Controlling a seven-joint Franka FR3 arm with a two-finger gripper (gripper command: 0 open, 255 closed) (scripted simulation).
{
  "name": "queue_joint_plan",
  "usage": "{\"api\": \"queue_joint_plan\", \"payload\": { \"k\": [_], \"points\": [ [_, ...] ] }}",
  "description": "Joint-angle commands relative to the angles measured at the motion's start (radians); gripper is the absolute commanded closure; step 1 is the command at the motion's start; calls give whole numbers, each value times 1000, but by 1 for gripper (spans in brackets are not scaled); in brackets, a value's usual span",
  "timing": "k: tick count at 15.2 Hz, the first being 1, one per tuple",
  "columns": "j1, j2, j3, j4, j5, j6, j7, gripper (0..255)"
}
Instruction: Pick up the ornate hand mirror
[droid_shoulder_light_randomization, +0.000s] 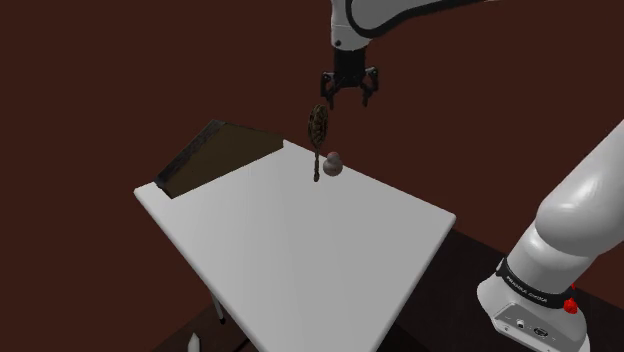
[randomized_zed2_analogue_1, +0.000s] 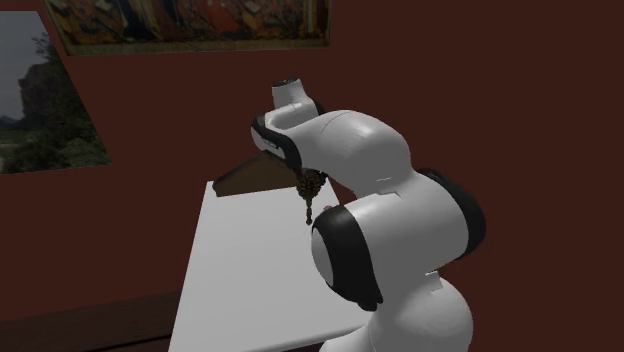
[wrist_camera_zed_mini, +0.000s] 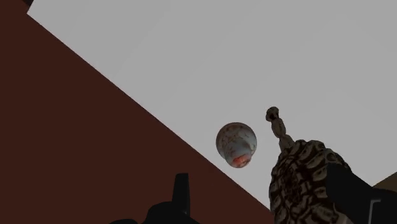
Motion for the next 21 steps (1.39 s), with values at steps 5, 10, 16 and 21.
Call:
{"api": "queue_joint_plan", "payload": {
  "k": [5, 10, 16, 21],
  "points": [
    [26, 327, 31, 356, -180, -128, 269, 0],
    [84, 529, 0, 604, -270, -226, 381, 0],
    [72, 521, -1, 512, -270, -147, 406, 0],
    [71, 521, -1, 504, -271, -139, 410, 255]
  ]
}}
